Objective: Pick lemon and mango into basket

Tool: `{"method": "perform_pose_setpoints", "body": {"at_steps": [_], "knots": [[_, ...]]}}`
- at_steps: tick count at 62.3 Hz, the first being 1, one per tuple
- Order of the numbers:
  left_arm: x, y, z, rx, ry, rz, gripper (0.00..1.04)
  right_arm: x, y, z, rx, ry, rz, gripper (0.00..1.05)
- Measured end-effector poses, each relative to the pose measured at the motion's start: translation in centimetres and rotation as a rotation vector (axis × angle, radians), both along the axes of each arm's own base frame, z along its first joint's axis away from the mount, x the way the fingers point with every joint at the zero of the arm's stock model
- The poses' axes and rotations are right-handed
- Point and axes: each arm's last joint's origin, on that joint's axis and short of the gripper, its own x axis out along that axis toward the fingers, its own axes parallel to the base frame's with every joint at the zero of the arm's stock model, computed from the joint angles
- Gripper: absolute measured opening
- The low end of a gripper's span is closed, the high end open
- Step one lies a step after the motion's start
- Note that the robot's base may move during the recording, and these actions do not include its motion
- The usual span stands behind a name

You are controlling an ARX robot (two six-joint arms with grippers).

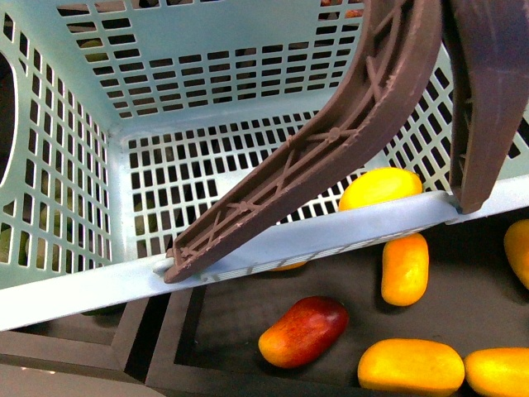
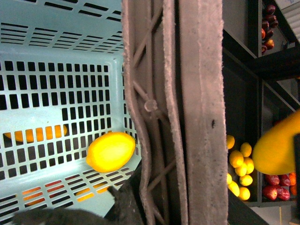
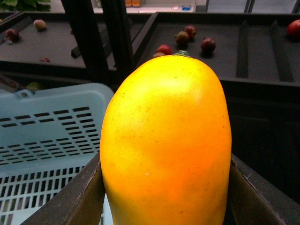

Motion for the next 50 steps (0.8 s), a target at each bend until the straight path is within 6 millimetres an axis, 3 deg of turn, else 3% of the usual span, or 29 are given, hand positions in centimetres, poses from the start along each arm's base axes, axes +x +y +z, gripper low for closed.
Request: {"method": "perform_pose_setpoints", "body": {"at_steps": [10,26,30,42,50], "knots": [[0.0,0.0,0.0,-0.002,0.002,-0.002,0.15,1.7,4.6,-0.8,0.008,0.044,0.024,0.62],[0.0,0.0,0.0,-0.001,0.001,-0.001,0.15,3.7,8.7,-2.2,-0.017,0.131,-0.022,0.62],[0.0,0.0,0.0,-0.002,0.001,-0.001,0.15,4.1,9.2,-2.9,-0.029,0.157,-0.028,0.66],[0.0,0.0,0.0,-0.001,0.0,-0.001,0.15,4.5,9.9,-3.4,-0.013,0.174,-0.061,0.96],[0.0,0.0,0.0,-0.001,0.003,-0.002,0.15,4.0,8.9,-2.2,0.008,0.129,-0.123,0.96]]}}
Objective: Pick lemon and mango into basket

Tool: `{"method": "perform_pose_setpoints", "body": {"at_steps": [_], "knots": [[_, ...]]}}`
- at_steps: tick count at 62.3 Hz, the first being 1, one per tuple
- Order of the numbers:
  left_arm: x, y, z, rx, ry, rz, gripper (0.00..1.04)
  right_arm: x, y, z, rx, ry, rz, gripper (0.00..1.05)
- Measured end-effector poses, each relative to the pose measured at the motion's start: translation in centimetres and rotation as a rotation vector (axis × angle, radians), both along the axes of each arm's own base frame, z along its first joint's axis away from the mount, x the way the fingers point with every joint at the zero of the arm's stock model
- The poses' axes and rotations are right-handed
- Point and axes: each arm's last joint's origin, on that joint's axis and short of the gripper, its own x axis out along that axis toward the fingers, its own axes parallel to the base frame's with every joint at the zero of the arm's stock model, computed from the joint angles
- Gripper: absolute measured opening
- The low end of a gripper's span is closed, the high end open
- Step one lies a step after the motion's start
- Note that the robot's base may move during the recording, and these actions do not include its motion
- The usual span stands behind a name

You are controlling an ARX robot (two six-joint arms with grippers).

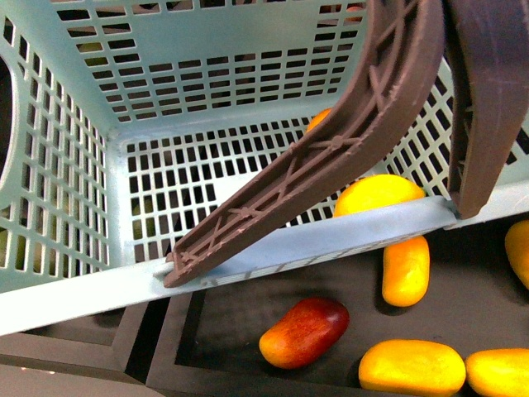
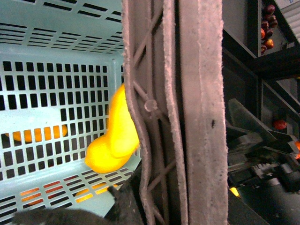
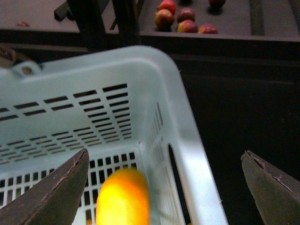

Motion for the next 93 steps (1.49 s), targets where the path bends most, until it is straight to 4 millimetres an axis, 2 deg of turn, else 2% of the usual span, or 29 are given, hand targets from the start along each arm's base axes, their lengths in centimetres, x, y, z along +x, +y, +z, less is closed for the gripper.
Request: {"method": "perform_pose_setpoints", "body": {"at_steps": [8,12,14,17,24,34,46,48,72,93], "knots": [[0.0,0.1,0.0,0.004,-0.003,0.006,0.15,-2.0,-2.7,1.5,-0.002,-0.053,-0.121,0.96],[0.1,0.1,0.0,0.005,-0.003,0.009,0.15,-2.2,-3.2,2.0,0.002,-0.075,-0.146,0.96],[0.1,0.1,0.0,0.004,-0.003,0.008,0.15,-2.3,-3.4,2.1,0.012,-0.119,-0.116,0.92],[0.0,0.0,0.0,0.005,-0.004,0.004,0.15,-2.7,-3.8,1.6,0.018,-0.214,-0.05,0.84],[0.0,0.0,0.0,-0.001,0.001,-0.004,0.15,-4.5,-5.1,-0.5,-0.005,-0.298,-0.018,0.67],[0.0,0.0,0.0,0.0,0.0,0.005,0.15,-7.3,-7.1,-2.4,-0.027,-0.315,-0.027,0.39],[0.0,0.0,0.0,0.0,0.0,0.003,0.15,-9.8,-8.6,-4.5,-0.038,-0.3,-0.024,0.05],[0.0,0.0,0.0,0.0,0.0,0.003,0.15,-10.1,-8.8,-4.7,-0.042,-0.302,-0.021,0.02],[0.0,0.0,0.0,0.0,0.0,0.004,0.15,-13.8,-11.0,-6.9,-0.041,-0.303,-0.028,0.02],[0.0,0.0,0.0,0.0,0.0,0.002,0.15,-15.6,-11.1,-7.9,-0.041,-0.31,-0.028,0.02]]}}
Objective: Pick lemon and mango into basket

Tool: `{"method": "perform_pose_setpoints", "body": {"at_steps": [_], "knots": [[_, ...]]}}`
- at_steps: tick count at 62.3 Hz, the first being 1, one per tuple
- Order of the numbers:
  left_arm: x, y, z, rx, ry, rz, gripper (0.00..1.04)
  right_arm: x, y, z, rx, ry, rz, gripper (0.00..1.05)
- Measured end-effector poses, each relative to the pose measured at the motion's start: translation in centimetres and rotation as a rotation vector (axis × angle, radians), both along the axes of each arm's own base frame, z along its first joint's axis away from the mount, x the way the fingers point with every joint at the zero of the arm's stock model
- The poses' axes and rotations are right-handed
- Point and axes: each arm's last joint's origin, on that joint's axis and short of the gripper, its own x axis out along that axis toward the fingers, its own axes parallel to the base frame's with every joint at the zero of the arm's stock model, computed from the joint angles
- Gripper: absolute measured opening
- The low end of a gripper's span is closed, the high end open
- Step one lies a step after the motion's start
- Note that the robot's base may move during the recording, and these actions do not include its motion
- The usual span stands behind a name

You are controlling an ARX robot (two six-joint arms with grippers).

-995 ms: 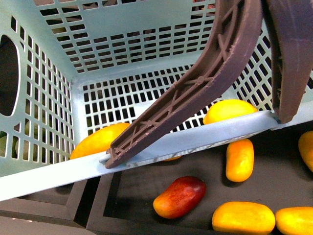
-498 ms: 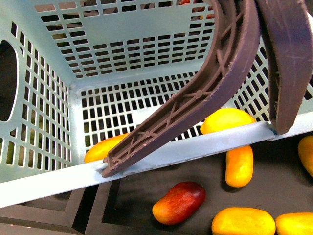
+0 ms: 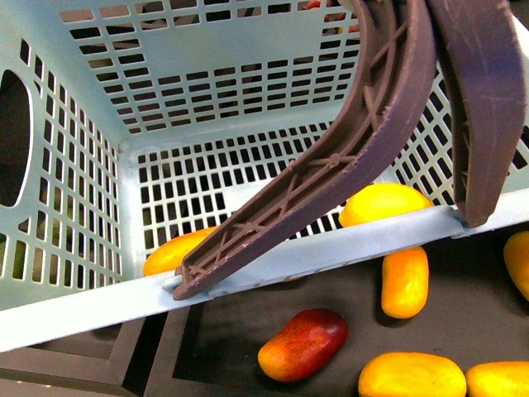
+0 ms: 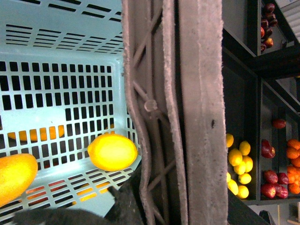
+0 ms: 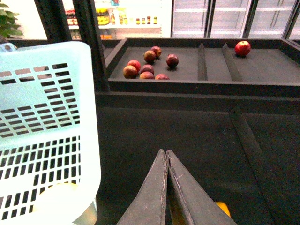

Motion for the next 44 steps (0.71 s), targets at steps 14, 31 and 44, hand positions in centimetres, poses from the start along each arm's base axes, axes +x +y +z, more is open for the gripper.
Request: {"method": "perform_pose_setpoints", "body": {"at_steps": [14,31,44], "knots": [[0.0,0.0,0.0,0.0,0.0,0.001,0.15,-0.8,0.0,0.0,0.0,-0.017,0.001,0.02],[0.0,0.0,0.0,0.001,-0.001,0.001,0.15,-1.6,0.0,0.2,0.0,-0.022,0.0,0.02],[0.0,0.0,0.0,0.0,0.0,0.0,0.15,-2.1,0.0,0.2,0.0,-0.023,0.0,0.02]]}}
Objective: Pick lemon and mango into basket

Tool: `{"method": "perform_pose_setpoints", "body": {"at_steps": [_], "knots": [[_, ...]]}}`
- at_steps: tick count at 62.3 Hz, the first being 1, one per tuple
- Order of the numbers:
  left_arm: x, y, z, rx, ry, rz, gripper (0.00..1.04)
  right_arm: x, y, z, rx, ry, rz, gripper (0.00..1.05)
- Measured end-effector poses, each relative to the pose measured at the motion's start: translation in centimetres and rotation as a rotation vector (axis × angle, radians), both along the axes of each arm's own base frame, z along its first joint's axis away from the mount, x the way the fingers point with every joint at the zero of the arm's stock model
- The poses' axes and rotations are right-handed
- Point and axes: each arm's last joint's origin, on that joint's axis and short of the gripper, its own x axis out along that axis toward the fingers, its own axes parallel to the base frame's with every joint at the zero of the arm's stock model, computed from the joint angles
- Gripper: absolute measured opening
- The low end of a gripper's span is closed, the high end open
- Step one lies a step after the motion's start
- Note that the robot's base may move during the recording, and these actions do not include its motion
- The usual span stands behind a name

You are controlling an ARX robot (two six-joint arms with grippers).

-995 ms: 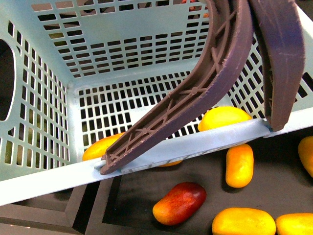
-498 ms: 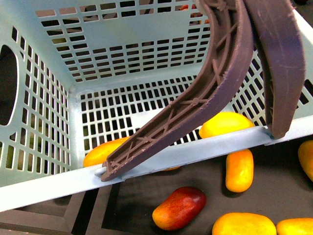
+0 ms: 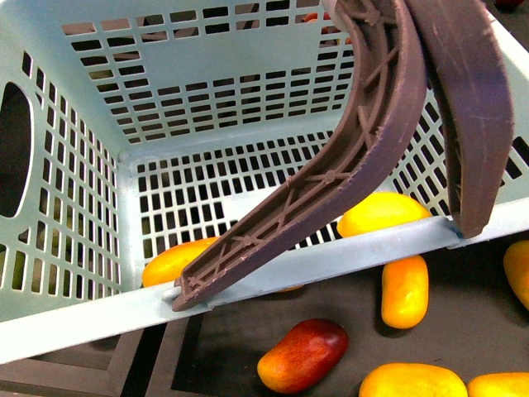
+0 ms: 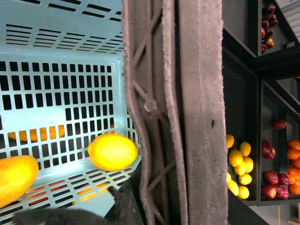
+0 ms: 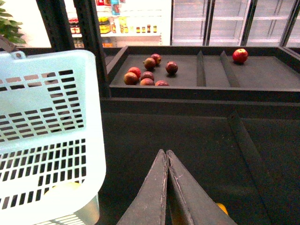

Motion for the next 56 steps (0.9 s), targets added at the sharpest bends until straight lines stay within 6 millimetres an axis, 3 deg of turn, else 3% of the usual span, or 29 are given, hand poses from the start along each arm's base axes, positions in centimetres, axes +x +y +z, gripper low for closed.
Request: {"method": "perform_pose_setpoints", "body": {"at_steps": [39,56], "knots": [[0.0,0.0,0.0,0.001,-0.001,-0.001,0.15,-1.7,0.0,-0.4,-0.001,0.007,0.0,0.03],[0.0,0.0,0.0,0.001,-0.001,0.001,0.15,-1.7,0.0,-0.3,0.0,0.006,0.0,0.5]]}}
